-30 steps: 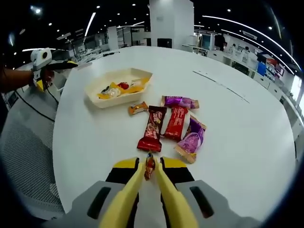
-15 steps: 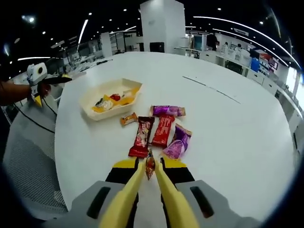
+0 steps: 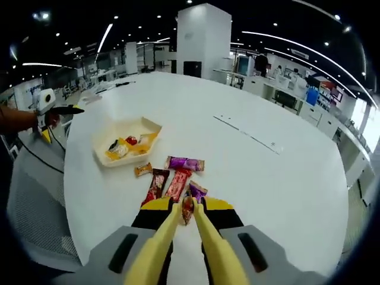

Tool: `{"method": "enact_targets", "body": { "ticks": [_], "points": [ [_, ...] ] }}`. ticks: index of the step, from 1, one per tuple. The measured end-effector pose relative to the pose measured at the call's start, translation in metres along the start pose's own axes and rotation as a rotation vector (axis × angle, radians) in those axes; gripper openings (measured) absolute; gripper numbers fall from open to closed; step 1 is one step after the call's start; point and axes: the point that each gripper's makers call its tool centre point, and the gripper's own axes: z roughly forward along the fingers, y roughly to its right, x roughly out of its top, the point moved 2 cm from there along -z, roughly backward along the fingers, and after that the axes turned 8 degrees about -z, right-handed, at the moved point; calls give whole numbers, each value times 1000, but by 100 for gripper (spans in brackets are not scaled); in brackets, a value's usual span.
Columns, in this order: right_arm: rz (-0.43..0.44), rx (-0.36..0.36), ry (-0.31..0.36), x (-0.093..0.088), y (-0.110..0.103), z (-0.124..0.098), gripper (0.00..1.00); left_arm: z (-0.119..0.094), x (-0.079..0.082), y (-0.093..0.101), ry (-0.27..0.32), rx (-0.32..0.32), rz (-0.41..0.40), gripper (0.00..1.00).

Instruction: Place the target food into the container with the food tongs after gripping and lifting it, then release it inside without dropping or visibly crushing the food.

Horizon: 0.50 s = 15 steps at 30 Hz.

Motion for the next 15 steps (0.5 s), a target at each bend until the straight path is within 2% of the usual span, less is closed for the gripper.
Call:
{"method": "enact_targets", "body": {
  "ticks": [6,15],
  "points": [
    [-17,-9,5,10,6,-2,17,-2,3,-3,16,13,-1,99],
    [-9,-14,2,9,9,-4,17,-2,4,-3,22,13,1,99]
  ]
}}
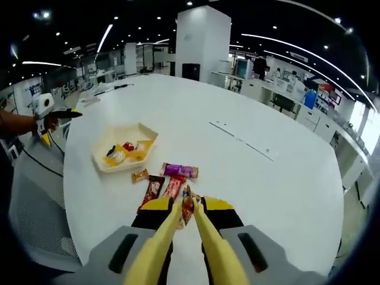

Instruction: Place the target food into the container with the food tongs after gripping and lifting it, then release it inside without dropping or visibly crushing the food.

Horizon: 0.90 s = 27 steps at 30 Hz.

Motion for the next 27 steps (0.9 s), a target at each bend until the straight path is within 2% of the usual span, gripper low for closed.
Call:
{"method": "enact_targets", "body": {
  "ticks": [9,18,27],
  "points": [
    [-11,0,-9,4,0,3,17,0,-1,2,-4,-7,-3,99],
    [-43,32,5,26,-16,19,17,0,0,1,2,-5,-6,99],
    [-78,71,22,47,-40,35,18,0,1,0,7,2,-3,99]
  ]
}}
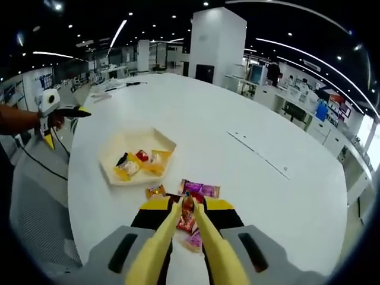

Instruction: Place the target food into the container with the food tongs after gripping and lifting it, then release it inside without dropping or visibly crushing the food.

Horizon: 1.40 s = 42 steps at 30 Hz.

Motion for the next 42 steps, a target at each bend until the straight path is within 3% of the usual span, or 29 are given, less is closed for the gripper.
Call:
{"method": "enact_targets", "body": {
  "ticks": [20,23,27,42],
  "points": [
    [-44,100,72,66,-40,45,17,-1,4,0,14,8,14,99],
    [-53,117,79,76,-48,54,17,-1,6,2,23,14,50,99],
    [-63,144,87,88,-60,67,18,0,1,-1,-6,20,53,99],
    [-91,237,120,134,-98,122,18,-2,3,-2,13,21,45,99]
  ]
}}
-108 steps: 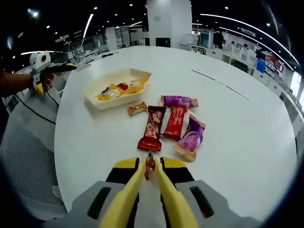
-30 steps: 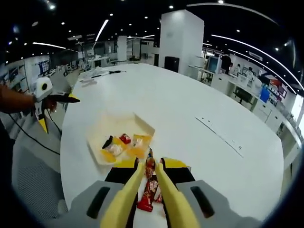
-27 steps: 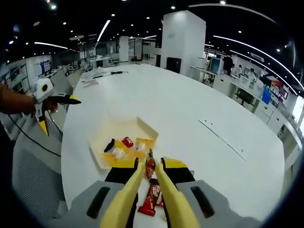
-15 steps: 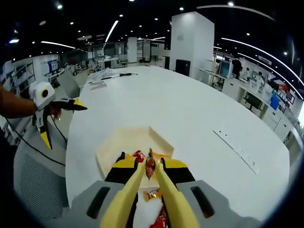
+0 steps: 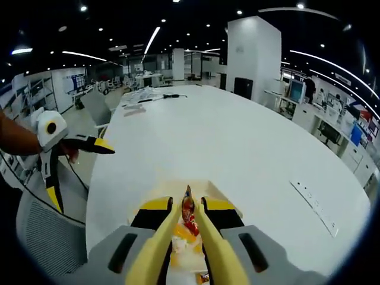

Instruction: Place the target food into the container with the food tongs after gripping and lifting it, then release it inside without dropping or visibly crushing the food.

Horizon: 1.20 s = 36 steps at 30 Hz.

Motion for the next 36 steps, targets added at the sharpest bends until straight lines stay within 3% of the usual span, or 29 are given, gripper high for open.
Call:
{"method": "enact_targets", "body": {
  "ticks": [13,22,36],
  "points": [
    [-20,56,7,20,-18,44,18,0,2,-1,6,3,3,99],
    [-34,81,34,24,-21,46,22,1,0,0,-3,-1,4,99],
    [-40,51,53,23,-13,33,23,0,1,-3,6,8,-12,99]
  ]
}}
